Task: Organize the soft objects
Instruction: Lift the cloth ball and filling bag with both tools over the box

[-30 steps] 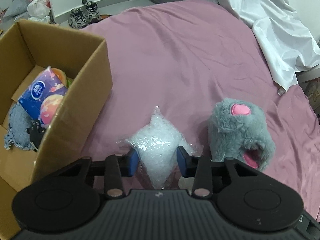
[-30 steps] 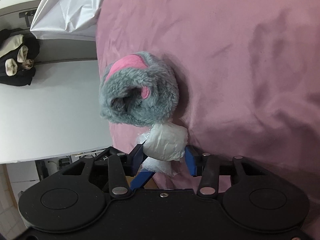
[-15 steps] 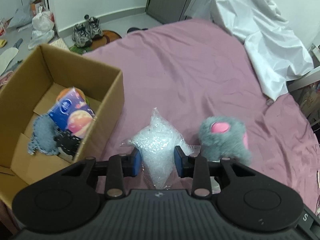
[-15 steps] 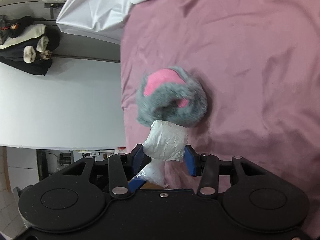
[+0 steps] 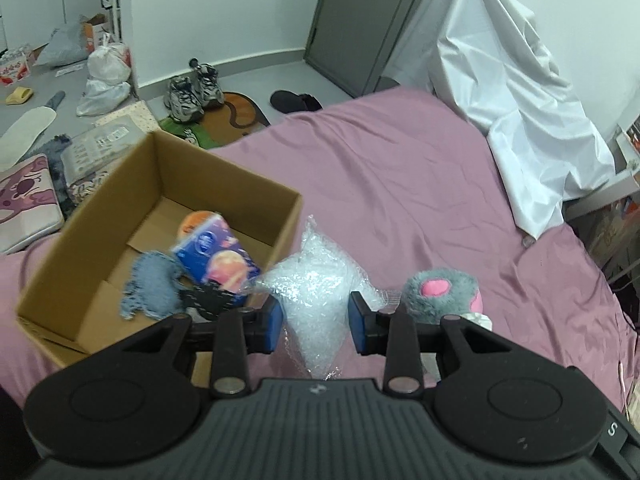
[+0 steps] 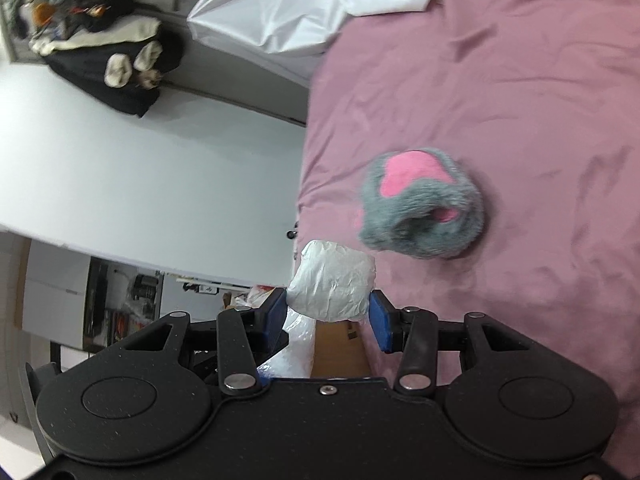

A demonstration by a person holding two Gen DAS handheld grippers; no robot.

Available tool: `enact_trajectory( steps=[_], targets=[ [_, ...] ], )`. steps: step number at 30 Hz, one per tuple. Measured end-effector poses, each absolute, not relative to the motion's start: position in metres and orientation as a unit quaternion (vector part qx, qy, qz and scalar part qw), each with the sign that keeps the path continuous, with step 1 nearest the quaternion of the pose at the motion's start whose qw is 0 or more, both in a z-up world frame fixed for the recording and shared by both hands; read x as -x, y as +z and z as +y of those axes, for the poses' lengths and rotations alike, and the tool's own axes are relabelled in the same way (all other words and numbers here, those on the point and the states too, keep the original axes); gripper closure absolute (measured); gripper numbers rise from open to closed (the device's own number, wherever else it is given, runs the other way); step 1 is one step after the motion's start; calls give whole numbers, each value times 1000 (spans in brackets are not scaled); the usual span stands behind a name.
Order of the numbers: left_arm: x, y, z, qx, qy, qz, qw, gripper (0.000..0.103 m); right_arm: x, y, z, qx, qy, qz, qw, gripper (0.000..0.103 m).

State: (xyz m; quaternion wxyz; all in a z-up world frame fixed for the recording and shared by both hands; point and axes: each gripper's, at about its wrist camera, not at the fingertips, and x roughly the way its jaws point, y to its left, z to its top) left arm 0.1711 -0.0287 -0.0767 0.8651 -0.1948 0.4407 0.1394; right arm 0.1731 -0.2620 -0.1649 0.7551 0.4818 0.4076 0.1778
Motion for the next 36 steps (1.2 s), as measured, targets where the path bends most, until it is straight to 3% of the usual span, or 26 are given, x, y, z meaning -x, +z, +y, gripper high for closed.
enact_trajectory(
  steps=[15,36],
  targets=[
    [-143,-53,36,218,178,419,863,70,-176,-137,-217,-418,245,394,781,59],
    [-112,-72,120,267,214,458,821,68,-161,-119,-137,-286,311,411,808,59]
  ],
)
